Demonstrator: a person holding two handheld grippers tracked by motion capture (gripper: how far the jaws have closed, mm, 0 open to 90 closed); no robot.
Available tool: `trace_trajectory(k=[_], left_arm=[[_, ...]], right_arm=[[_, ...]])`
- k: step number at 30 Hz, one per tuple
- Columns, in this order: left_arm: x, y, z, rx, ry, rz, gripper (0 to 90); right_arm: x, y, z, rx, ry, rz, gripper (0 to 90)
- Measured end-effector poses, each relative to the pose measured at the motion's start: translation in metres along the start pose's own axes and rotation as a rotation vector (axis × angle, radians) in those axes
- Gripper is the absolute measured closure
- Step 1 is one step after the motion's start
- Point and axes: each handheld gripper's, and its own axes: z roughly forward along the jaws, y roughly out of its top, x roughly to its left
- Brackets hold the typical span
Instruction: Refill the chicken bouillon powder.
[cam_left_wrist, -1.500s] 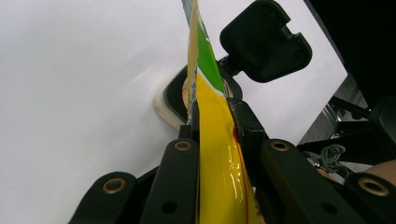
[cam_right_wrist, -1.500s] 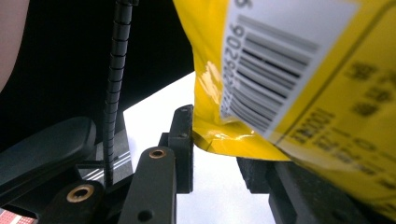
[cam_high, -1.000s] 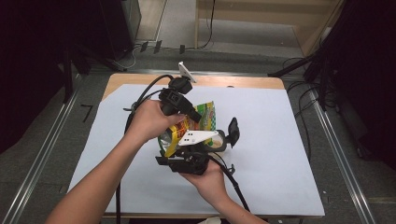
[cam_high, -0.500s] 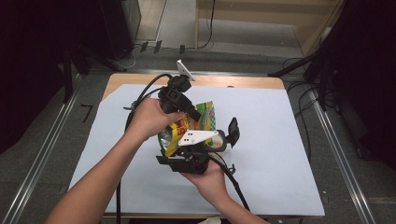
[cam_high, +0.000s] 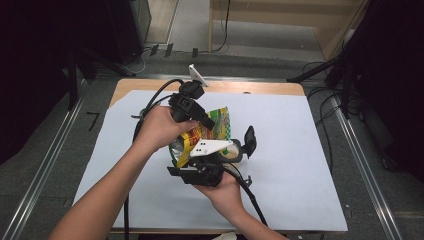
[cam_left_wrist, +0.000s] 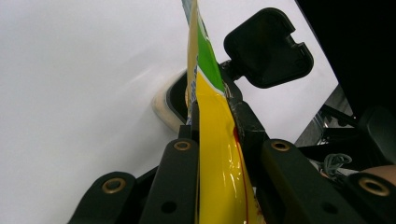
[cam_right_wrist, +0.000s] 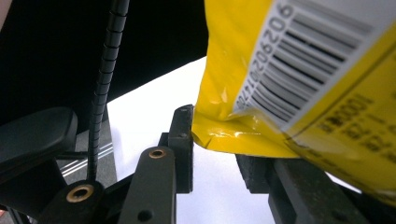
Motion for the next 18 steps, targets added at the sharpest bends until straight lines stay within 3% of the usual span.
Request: trace_trajectory(k=[18], left_arm=[[-0.0002,0.0011,0.0008,0.002,0.006,0.006,82.1]], right_arm=[[-0.0019,-0.0007,-0.001,0.01,-0.02,-0.019,70.5]])
